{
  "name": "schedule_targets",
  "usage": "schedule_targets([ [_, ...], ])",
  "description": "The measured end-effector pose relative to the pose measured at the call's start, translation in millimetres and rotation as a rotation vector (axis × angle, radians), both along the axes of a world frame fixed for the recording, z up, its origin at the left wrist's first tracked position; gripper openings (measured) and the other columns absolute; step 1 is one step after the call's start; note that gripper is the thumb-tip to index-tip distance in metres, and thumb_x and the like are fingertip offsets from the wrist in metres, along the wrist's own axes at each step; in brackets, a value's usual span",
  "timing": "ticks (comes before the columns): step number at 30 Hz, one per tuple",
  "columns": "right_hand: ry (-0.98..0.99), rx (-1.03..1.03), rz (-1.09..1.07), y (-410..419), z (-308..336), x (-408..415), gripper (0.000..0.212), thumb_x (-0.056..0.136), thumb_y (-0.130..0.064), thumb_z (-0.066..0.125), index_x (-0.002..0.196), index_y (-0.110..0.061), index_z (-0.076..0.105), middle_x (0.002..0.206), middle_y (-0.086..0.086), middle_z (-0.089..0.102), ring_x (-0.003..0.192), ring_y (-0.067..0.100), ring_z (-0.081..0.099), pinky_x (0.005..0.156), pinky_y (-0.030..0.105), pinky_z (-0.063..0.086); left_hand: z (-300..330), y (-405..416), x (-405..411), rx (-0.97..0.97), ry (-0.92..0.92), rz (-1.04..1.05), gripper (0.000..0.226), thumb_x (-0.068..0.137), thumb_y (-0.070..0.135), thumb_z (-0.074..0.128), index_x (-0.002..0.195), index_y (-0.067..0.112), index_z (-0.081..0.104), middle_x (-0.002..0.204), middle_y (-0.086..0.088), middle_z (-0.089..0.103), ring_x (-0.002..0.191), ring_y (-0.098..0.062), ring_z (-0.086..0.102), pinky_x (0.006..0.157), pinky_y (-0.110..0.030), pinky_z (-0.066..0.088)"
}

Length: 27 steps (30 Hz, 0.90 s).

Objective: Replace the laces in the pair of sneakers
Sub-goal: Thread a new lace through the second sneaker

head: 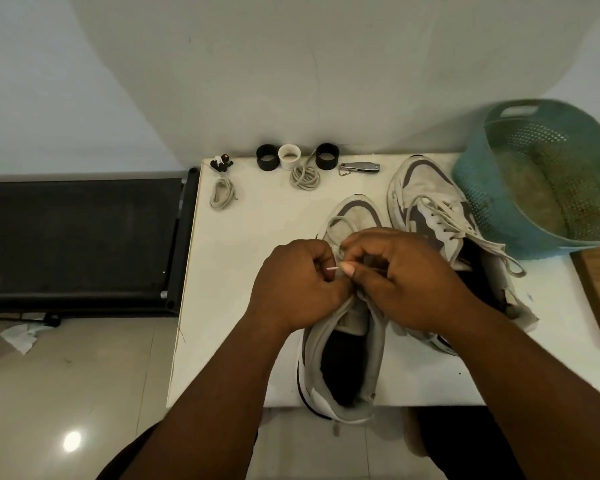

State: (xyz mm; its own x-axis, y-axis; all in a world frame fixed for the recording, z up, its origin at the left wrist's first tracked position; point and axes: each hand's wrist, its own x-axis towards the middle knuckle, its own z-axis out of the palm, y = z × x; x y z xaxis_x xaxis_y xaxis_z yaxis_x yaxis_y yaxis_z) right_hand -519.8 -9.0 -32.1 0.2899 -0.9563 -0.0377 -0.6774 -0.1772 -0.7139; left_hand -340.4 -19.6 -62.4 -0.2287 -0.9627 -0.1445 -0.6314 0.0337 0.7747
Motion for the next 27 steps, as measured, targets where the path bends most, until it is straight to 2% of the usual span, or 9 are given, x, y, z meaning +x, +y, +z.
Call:
schedule_targets([
  [2, 0.03, 0.056, -0.043, -1.8, 0.0, -3.2, 0.006, 0.09, -0.024, 0.073, 0.086, -0.028, 0.075, 0.103, -0.014, 0.072, 0.101, 0.0, 0.064, 0.089, 0.016, 0.049, -2.4, -0.5, 0.2, 0.025, 0.009, 0.003, 0.028, 0.068, 0.046, 0.07, 0.06, 0.026, 0.052, 0.052, 0.018, 0.053, 0.049, -0.007, 0.047, 0.053, -0.025, 0.038],
  [7, 0.23, 0.045, -0.089, -3.8, 1.7, 0.4, 0.009, 0.092, -0.027, 0.07, 0.084, -0.023, 0.073, 0.086, -0.008, 0.064, 0.081, 0.01, 0.059, 0.077, 0.031, 0.049, 1.1, -2.6, 0.2, 0.134, 0.176, 0.038, 0.015, 0.066, 0.033, 0.063, 0.06, 0.022, 0.055, 0.051, 0.008, 0.053, 0.048, -0.008, 0.046, 0.054, -0.028, 0.042],
  [10, 0.26, -0.144, -0.322, -3.5, 3.7, -0.5, 0.009, 0.095, -0.019, 0.065, 0.089, -0.016, 0.071, 0.089, -0.003, 0.062, 0.083, 0.014, 0.054, 0.076, 0.029, 0.038, 2.4, -1.7, -1.6, 0.119, 0.186, 0.088, 0.013, 0.071, 0.031, 0.058, 0.062, 0.022, 0.056, 0.052, 0.01, 0.056, 0.049, -0.004, 0.048, 0.056, -0.024, 0.04],
  [13, 0.377, -0.267, -0.479, -4.5, 9.3, -9.4, 0.009, 0.094, -0.016, 0.063, 0.09, -0.012, 0.07, 0.094, 0.005, 0.065, 0.081, 0.015, 0.047, 0.073, 0.025, 0.027, -0.3, 0.3, -3.7, 0.062, 0.101, 0.129, 0.028, 0.082, 0.037, 0.072, 0.063, 0.021, 0.057, 0.052, 0.012, 0.056, 0.049, -0.005, 0.049, 0.055, -0.023, 0.04],
  [17, 0.43, -0.27, -0.458, 0.6, 7.0, -8.6, 0.013, 0.093, -0.021, 0.067, 0.098, -0.013, 0.075, 0.121, 0.006, 0.062, 0.095, 0.01, 0.052, 0.081, 0.017, 0.027, 0.1, 2.9, -8.2, 0.027, -0.032, 0.076, 0.042, 0.073, 0.05, 0.079, 0.06, 0.022, 0.05, 0.051, 0.015, 0.05, 0.05, -0.007, 0.046, 0.055, -0.025, 0.038],
  [19, 0.304, -0.263, -0.426, 0.0, 7.4, -6.0, 0.012, 0.094, -0.026, 0.067, 0.099, -0.019, 0.075, 0.111, 0.001, 0.063, 0.092, 0.003, 0.046, 0.08, 0.015, 0.028, 2.7, 1.6, -8.0, 0.057, -0.073, 0.069, 0.041, 0.067, 0.05, 0.076, 0.061, 0.022, 0.047, 0.053, 0.013, 0.049, 0.053, -0.008, 0.046, 0.056, -0.026, 0.037],
  [22, 0.108, -0.061, -0.224, -3.4, 6.6, -6.5, 0.01, 0.093, -0.033, 0.069, 0.092, -0.026, 0.076, 0.089, -0.013, 0.066, 0.077, 0.001, 0.057, 0.07, 0.017, 0.039, 9.8, 2.7, -9.4, 0.068, -0.156, 0.074, 0.04, 0.065, 0.051, 0.074, 0.064, 0.022, 0.046, 0.057, 0.009, 0.051, 0.056, -0.009, 0.049, 0.057, -0.027, 0.035],
  [24, 0.125, 0.072, -0.082, -4.2, 5.7, -5.9, 0.009, 0.091, -0.035, 0.07, 0.088, -0.029, 0.076, 0.081, -0.018, 0.066, 0.08, -0.003, 0.06, 0.067, 0.006, 0.04, 12.9, 6.0, -12.3, 0.031, -0.21, 0.09, 0.045, 0.068, 0.055, 0.074, 0.063, 0.021, 0.045, 0.058, 0.007, 0.053, 0.057, -0.01, 0.051, 0.056, -0.027, 0.037],
  [27, 0.199, 0.12, -0.039, -4.7, 3.5, -6.0, 0.009, 0.092, -0.034, 0.07, 0.085, -0.031, 0.073, 0.079, -0.019, 0.064, 0.082, -0.007, 0.058, 0.068, 0.003, 0.039, 13.4, 8.9, -16.1, 0.008, -0.255, 0.094, 0.046, 0.072, 0.057, 0.072, 0.061, 0.023, 0.044, 0.058, 0.007, 0.053, 0.057, -0.011, 0.053, 0.055, -0.027, 0.038],
])
